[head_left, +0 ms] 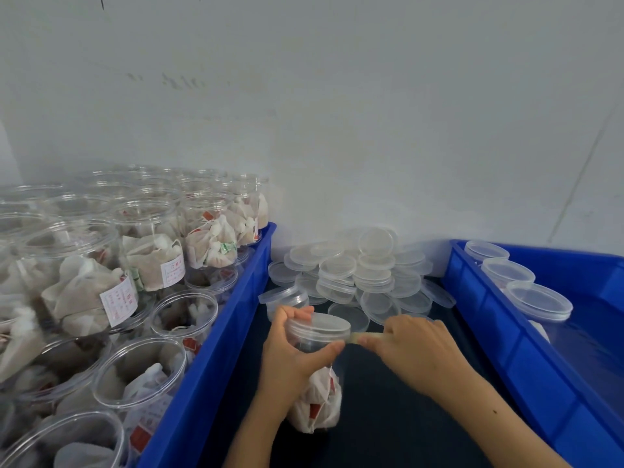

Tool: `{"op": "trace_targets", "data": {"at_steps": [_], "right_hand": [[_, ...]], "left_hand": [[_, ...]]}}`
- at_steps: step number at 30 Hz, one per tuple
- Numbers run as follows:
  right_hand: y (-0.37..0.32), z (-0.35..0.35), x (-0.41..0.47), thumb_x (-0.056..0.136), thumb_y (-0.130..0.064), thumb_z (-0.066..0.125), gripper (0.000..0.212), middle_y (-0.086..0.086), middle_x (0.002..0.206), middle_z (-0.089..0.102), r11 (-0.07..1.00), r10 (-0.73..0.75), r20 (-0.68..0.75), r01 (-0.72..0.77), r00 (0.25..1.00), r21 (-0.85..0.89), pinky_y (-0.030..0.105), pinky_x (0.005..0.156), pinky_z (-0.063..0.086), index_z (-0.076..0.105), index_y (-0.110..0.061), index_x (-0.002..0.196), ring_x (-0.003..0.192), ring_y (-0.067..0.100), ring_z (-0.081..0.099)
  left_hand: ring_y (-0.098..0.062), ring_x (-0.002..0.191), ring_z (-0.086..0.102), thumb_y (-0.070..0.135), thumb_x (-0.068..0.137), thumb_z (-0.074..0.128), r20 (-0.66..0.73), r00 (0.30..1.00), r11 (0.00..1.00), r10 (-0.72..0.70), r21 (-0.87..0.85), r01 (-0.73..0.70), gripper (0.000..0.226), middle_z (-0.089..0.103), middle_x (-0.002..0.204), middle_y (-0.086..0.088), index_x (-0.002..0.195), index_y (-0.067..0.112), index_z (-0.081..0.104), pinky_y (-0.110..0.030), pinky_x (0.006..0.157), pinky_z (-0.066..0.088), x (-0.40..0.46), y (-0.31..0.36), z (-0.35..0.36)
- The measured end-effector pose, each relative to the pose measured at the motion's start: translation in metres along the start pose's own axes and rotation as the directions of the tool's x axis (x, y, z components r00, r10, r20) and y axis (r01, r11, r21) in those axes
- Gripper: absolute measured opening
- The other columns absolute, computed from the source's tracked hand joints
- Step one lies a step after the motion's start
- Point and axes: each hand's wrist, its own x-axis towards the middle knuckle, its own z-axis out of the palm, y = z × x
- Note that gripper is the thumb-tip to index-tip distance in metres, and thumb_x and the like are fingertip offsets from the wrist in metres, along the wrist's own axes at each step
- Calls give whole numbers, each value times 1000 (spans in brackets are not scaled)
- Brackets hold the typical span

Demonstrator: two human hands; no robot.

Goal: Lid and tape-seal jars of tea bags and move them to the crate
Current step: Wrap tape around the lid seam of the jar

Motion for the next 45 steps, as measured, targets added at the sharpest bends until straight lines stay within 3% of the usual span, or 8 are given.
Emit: {"op": "trace_targets", "data": {"at_steps": [7, 9, 11, 18, 22, 28, 37, 45], "right_hand": [[12, 2, -3, 88, -73, 36, 59, -7, 70, 48, 1000, 0, 92, 0, 996, 1, 41, 96, 28, 48, -25, 55, 69, 8, 47], [10, -3, -9, 95, -67, 31, 49, -6, 72, 45, 999, -46, 123, 48, 991, -20, 42, 97, 25, 59, -52, 57, 76, 13, 52], [8, -8, -15, 99, -60, 28, 45, -7, 74, 44, 994, -88, 139, 96, 986, -48, 42, 97, 22, 39, -79, 60, 82, 17, 54], [14, 2, -24, 101, -48, 31, 32, -13, 88, 63, 985, -155, -68, 149, 986, -85, 37, 94, 24, 45, -46, 129, 93, 9, 57], [14, 0, -27, 102, -39, 32, 28, -14, 83, 55, 972, -197, -106, 180, 975, -151, 35, 94, 29, 55, -41, 118, 84, 8, 54], [11, 3, -31, 102, -38, 32, 26, -13, 89, 57, 974, -189, -96, 174, 977, -148, 31, 90, 31, 57, -34, 103, 84, 8, 55], [8, 4, -32, 102, -39, 32, 29, -13, 96, 61, 975, -202, -135, 186, 970, -125, 30, 91, 33, 60, -35, 110, 89, 7, 56], [15, -4, -30, 100, -39, 41, 31, -9, 70, 59, 977, -149, 56, 139, 987, 161, 28, 70, 49, 66, -23, 92, 64, 5, 54]], "left_hand": [[-26, 115, 63, 14, 48, 88, 214, 977, 972, -2, -227, 51, 61, 64, 126, -8, 96, 10, 50, -32, 85, 55, 4, -8, -6], [-29, 118, 61, 12, 50, 86, 269, 963, 961, 18, -269, 58, 61, 63, 128, -12, 97, 7, 46, -32, 87, 54, 5, -11, -6], [-31, 120, 60, 11, 52, 84, 322, 946, 949, 35, -306, 70, 61, 63, 129, -13, 97, 7, 44, -32, 89, 53, 7, -13, -5], [-24, 126, 56, 14, 62, 81, 492, 870, 962, 22, -249, 116, 77, 58, 136, -8, 123, 7, 35, -29, 96, 48, 6, -10, -5], [-8, 116, 60, 33, 64, 83, 528, 848, 994, -56, -52, 98, 64, 63, 119, 16, 118, 24, 48, -19, 90, 49, 2, 2, -9], [-6, 119, 58, 50, 71, 77, 513, 858, 988, -40, 149, -43, 49, 60, 124, 17, 115, 46, 53, -26, 98, 48, -4, 19, -17], [1, 92, 65, 53, 45, 88, 159, 987, 980, 3, 195, -34, 64, 65, 99, 24, 95, 39, 52, -22, 76, 55, -10, 12, 13], [-1, 93, 67, 51, 49, 89, 158, 987, 996, -10, 93, -5, 69, 67, 103, 22, 102, 26, 54, -14, 71, 53, -6, 9, 4]]}}
